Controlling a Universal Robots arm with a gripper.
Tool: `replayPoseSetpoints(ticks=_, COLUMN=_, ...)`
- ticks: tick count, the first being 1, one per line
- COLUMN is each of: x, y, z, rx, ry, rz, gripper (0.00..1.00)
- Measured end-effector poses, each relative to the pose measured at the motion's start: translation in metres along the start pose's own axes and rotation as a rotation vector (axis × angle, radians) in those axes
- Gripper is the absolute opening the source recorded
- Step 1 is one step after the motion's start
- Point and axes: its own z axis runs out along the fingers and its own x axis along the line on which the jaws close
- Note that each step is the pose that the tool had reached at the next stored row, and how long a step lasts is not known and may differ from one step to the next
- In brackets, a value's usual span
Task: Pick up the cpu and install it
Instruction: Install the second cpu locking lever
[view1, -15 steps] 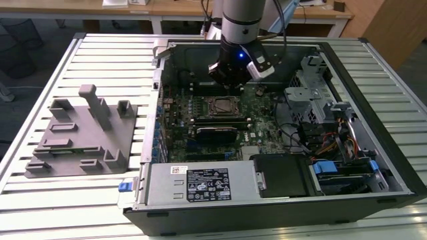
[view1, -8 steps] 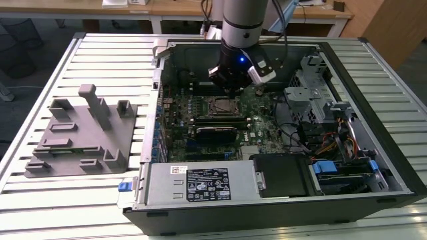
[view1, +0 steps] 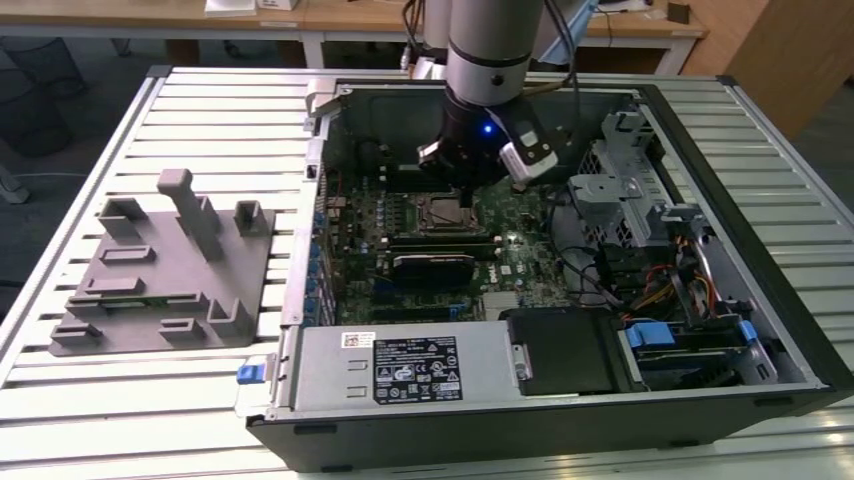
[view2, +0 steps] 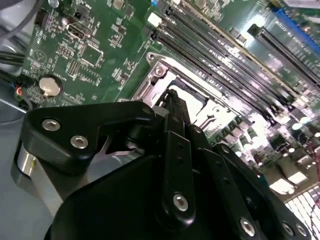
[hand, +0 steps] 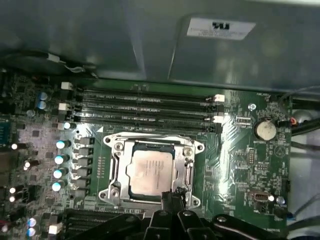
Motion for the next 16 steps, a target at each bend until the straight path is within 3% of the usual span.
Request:
replayPoseSetpoints(ticks=3, x=-0.0002, y=0.0000, z=-0.0092, rx=-0.0002, ry=0.0001, rz=0.000, gripper=0.11)
replayPoseSetpoints(ticks=7, x=0.0003, y=-0.0091, z=-0.0108, rx=-0.0005, ry=0.0005, rz=0.000, gripper=0.11)
replayPoseSetpoints(ticks=8, x=0.0005, y=-0.0115, z=-0.0109, rx=-0.0005, ry=0.0031, rz=0.000, gripper=0.11)
replayPoseSetpoints(ticks=11, x=0.0006, y=-0.0133, z=-0.0102, rx=-0.0021, ry=0.0246, rz=0.001, gripper=0.11)
replayPoseSetpoints(ticks=16, x=0.0050, y=-0.0142, z=-0.0066, rx=-0.0032, ry=0.0265, rz=0.002, gripper=0.11)
